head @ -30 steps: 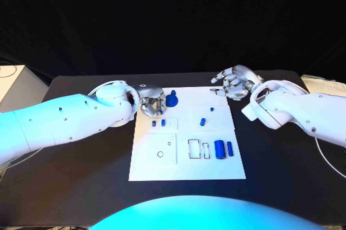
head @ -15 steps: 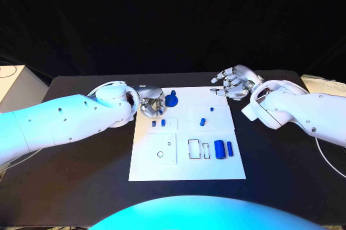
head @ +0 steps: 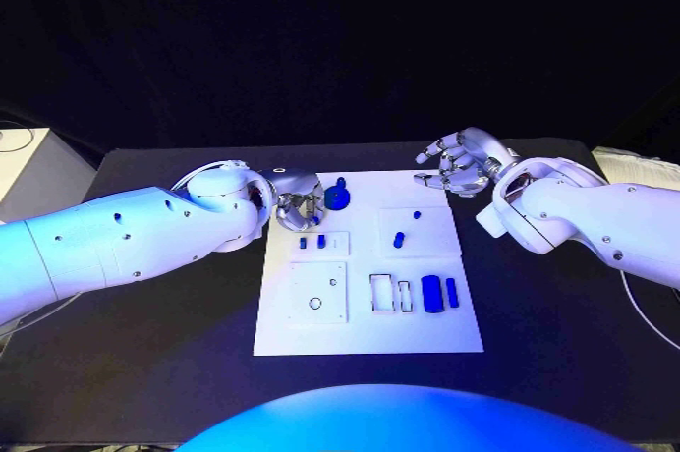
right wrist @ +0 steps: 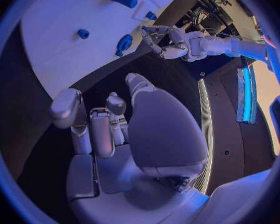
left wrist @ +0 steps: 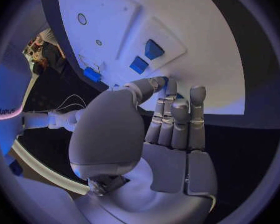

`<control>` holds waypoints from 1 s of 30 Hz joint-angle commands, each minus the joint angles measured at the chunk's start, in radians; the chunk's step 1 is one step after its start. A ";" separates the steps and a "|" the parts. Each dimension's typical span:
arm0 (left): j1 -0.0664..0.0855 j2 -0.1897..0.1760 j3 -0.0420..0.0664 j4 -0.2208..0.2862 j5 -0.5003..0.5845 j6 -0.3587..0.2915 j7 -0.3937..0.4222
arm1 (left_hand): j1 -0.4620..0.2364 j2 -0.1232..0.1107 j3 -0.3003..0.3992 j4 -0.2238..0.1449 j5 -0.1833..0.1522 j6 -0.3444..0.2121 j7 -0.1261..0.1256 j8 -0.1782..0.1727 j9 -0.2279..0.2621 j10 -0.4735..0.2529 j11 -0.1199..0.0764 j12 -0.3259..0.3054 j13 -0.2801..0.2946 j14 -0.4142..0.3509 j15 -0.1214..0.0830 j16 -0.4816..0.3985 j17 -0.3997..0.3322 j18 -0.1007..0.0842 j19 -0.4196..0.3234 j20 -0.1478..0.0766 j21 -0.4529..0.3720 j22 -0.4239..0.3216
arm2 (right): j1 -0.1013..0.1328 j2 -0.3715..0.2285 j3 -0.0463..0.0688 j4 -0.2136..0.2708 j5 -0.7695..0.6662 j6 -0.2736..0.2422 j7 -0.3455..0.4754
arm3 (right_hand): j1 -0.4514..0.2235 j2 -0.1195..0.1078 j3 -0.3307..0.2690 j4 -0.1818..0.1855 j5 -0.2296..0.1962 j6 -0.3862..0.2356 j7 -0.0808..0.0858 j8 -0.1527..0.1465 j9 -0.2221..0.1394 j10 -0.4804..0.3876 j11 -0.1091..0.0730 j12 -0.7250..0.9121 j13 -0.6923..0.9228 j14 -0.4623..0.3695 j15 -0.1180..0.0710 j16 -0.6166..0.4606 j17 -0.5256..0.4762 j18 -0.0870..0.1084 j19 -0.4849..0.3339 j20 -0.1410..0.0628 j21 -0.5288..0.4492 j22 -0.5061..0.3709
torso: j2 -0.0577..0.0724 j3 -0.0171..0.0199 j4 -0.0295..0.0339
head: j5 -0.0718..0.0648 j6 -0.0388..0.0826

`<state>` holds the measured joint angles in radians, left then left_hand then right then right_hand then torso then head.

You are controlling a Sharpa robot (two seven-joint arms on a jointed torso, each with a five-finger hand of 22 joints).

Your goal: Assemble the parts on the task board

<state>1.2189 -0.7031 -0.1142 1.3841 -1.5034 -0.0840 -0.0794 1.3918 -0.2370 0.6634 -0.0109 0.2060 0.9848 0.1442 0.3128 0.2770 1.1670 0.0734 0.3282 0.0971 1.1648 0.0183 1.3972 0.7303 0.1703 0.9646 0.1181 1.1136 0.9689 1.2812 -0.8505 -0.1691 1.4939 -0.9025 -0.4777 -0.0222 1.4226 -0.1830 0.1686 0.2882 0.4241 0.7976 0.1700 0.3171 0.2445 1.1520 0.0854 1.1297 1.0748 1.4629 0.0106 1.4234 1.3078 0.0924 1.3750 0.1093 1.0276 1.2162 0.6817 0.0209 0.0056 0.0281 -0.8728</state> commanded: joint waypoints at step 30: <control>-0.005 -0.015 -0.002 0.000 0.001 0.007 -0.033 | -0.024 -0.028 -0.054 0.020 0.003 -0.177 -0.041 -0.117 -0.038 -0.046 -0.005 0.051 0.080 0.018 -0.008 0.030 0.054 -0.004 0.021 -0.001 -0.022 -0.008 | -0.001 -0.002 0.000 -0.007 -0.008 0.011 0.007 | -0.003 -0.014 0.017 -0.002 0.004 -0.001 0.000 0.004 -0.003 -0.042 -0.003 -0.050 -0.058 0.020 -0.006 -0.015 0.003 0.021 -0.010 -0.005 -0.036 -0.021 | 0.000 -0.0003 -0.0001 | -0.003 0.000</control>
<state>1.2140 -0.7168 -0.1172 1.3862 -1.5017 -0.0792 -0.1034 1.3628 -0.2660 0.6134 0.0090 0.2060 0.8183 0.1070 0.2013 0.2410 1.1273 0.0698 0.3752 0.1732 1.1777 0.0125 1.4232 0.7839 0.1702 0.9795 0.1182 1.0947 0.9616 1.2809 -0.8517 -0.1691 1.4890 -0.9026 -0.4776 -0.0221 1.4186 -0.1870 0.1813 0.2859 0.4241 0.7971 0.1695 0.3171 0.2424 1.1220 0.0857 1.0896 1.0269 1.4629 0.0107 1.4106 1.3075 0.0955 1.3706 0.1049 0.9969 1.1982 0.6818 0.0209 0.0053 0.0252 -0.8728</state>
